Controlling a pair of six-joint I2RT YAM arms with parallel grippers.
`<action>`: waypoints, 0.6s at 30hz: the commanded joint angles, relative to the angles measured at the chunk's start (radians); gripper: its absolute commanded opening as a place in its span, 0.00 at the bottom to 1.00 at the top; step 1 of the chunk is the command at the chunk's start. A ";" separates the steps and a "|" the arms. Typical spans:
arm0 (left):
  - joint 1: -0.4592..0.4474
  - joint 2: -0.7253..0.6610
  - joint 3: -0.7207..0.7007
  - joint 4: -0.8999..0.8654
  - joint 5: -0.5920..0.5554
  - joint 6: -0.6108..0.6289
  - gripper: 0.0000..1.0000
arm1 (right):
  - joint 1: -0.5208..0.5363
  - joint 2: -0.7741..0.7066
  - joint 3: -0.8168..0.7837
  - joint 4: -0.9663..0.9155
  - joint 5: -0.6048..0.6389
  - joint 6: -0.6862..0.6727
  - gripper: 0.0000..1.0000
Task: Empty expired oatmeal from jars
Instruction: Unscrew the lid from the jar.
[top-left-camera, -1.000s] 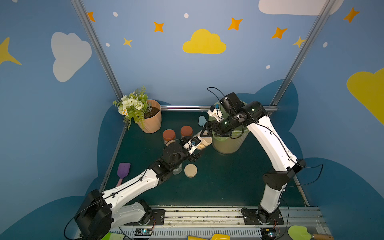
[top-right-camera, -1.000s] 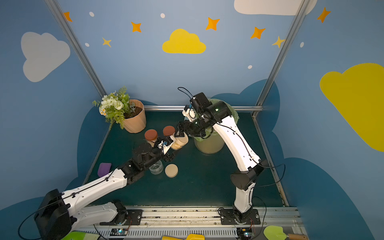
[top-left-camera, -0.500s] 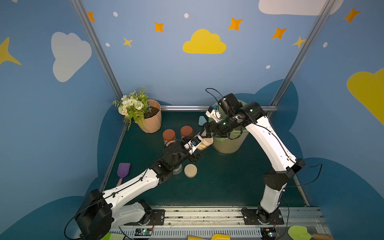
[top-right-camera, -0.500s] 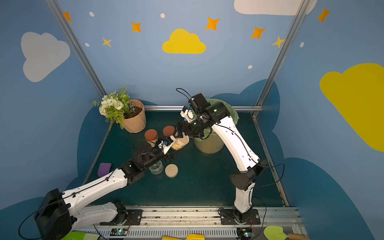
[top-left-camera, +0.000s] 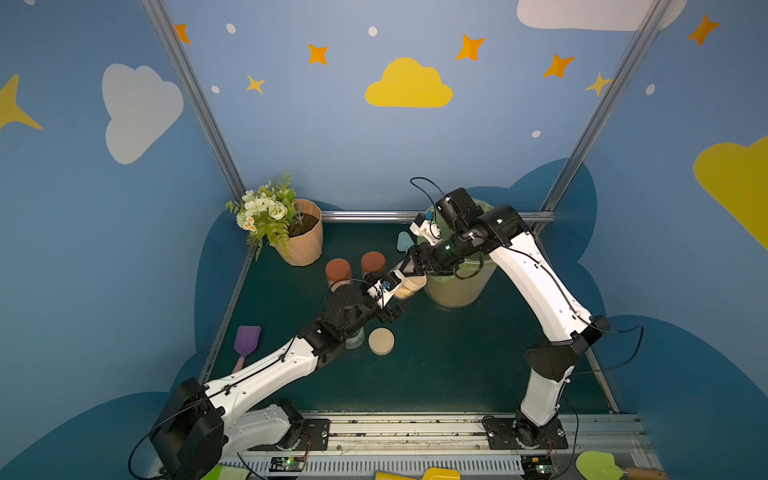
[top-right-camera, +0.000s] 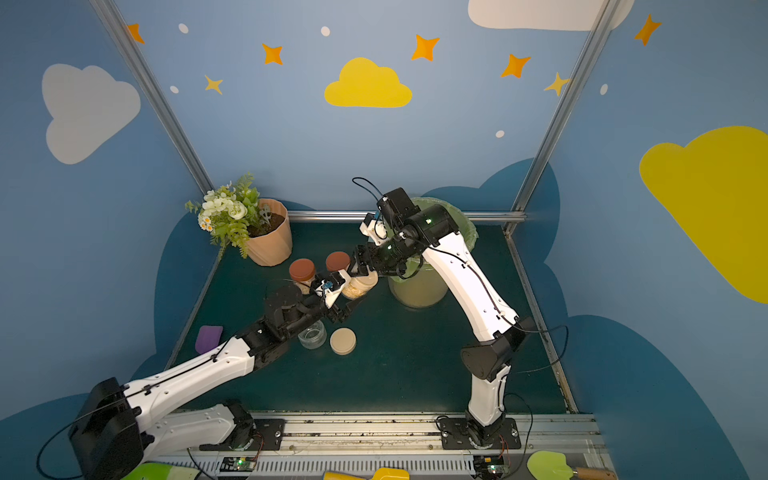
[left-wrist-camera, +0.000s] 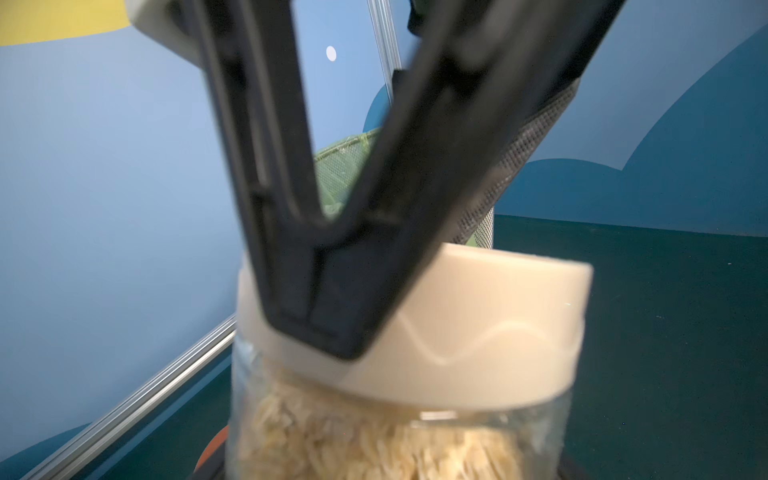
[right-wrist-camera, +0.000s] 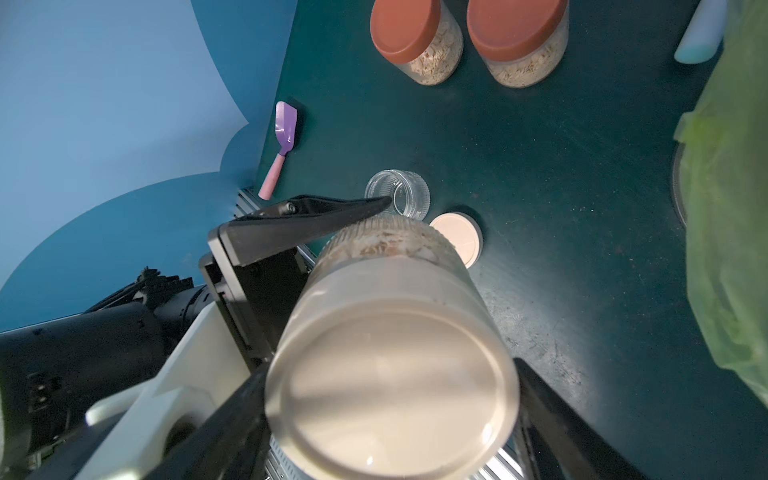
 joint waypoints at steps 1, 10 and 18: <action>0.000 -0.040 0.039 0.086 0.056 -0.040 0.04 | 0.020 -0.022 -0.032 0.028 -0.056 -0.090 0.73; 0.068 -0.079 0.019 0.147 0.293 -0.236 0.03 | 0.060 -0.124 -0.182 0.099 -0.038 -0.569 0.62; 0.091 -0.098 0.021 0.133 0.391 -0.296 0.03 | 0.060 -0.196 -0.285 0.137 -0.027 -1.071 0.68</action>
